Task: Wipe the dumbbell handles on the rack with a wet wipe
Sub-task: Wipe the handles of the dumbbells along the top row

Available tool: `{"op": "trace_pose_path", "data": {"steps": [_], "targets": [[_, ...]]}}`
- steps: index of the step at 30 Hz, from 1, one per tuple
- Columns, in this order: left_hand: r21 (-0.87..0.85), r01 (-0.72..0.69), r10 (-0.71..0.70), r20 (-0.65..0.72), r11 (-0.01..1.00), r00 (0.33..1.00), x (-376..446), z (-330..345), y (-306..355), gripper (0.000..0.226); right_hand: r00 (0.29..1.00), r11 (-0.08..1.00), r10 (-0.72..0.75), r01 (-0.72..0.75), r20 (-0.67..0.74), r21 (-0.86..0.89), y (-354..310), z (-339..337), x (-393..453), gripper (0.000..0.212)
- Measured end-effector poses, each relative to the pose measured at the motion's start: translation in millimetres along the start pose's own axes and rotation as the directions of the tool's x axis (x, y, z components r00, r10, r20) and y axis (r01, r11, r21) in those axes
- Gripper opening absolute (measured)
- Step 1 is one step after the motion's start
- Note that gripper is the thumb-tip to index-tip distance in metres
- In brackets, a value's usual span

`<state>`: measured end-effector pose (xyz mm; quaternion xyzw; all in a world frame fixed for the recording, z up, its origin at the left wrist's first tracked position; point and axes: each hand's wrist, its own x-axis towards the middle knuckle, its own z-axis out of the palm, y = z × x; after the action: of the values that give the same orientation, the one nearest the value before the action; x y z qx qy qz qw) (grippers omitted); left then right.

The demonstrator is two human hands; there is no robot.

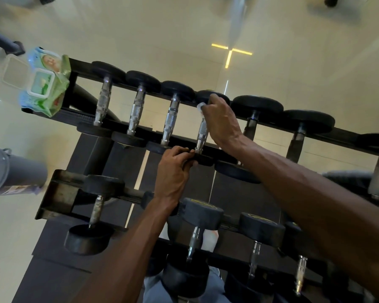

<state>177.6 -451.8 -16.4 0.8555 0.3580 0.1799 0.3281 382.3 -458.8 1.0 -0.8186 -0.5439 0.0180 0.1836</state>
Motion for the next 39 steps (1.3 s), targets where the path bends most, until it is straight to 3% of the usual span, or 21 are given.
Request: {"op": "trace_pose_path", "data": {"steps": [4, 7, 9, 13, 16, 17, 19, 20, 24, 29, 35, 39], "targets": [[-0.017, 0.000, 0.000, 0.012, 1.000, 1.000, -1, 0, 1, 0.021, 0.941, 0.952, 0.285, -0.256, -0.183, 0.166, -15, 15, -10, 0.011], [-0.024, 0.000, 0.000, 0.018, 1.000, 1.000, 0, -1, 0, 0.021, 0.760, 0.774, 0.592, -0.443, -0.269, 0.452, -32, 18, -10, 0.009], [-0.028, 0.000, 0.001, 0.022, 1.000, 1.000, 0, -2, -1, 0.021, 0.629, 0.637, 0.735, -0.511, -0.255, 0.578, -38, 18, -8, 0.007], [-0.040, -0.002, 0.003, 0.015, 0.999, 1.000, -1, -1, -2, 0.021, 0.417, 0.292, 0.907, -0.517, -0.061, 0.805, -39, 16, -3, 0.011], [-0.042, 0.013, -0.012, 0.010, 0.999, 1.000, -1, 0, -2, 0.022, 0.173, -0.141, 0.947, -0.532, 0.270, 0.835, -33, 10, 2, 0.013], [-0.043, 0.014, -0.014, 0.006, 0.999, 1.000, -1, 0, -2, 0.022, 0.134, -0.232, 0.924, -0.545, 0.357, 0.806, -30, 8, 2, 0.019], [-0.056, 0.013, -0.012, 0.011, 0.998, 1.000, -1, 0, -1, 0.022, 0.178, -0.195, 0.915, -0.590, 0.362, 0.784, -25, 12, 0, 0.011], [-0.059, 0.009, -0.008, 0.012, 0.998, 1.000, 0, -1, -1, 0.022, 0.227, -0.116, 0.927, -0.584, 0.298, 0.804, -26, 14, -1, 0.002], [-0.060, -0.004, 0.005, 0.017, 0.998, 1.000, 0, -1, -5, 0.022, 0.476, 0.257, 0.879, -0.496, 0.013, 0.829, -40, 20, -21, 0.016], [-0.054, -0.008, 0.010, 0.032, 0.998, 0.999, 2, -1, -5, 0.022, 0.523, 0.405, 0.844, -0.477, -0.118, 0.780, -35, 22, -6, 0.011], [-0.052, -0.015, 0.016, 0.016, 0.999, 1.000, 1, -2, -5, 0.022, 0.737, 0.770, 0.603, -0.436, -0.306, 0.466, -37, 31, -13, 0.012], [-0.034, -0.006, 0.006, 0.020, 0.999, 1.000, 1, 1, -8, 0.021, 0.884, 0.913, 0.405, -0.378, -0.233, 0.154, -43, 32, -7, 0.017]]}}
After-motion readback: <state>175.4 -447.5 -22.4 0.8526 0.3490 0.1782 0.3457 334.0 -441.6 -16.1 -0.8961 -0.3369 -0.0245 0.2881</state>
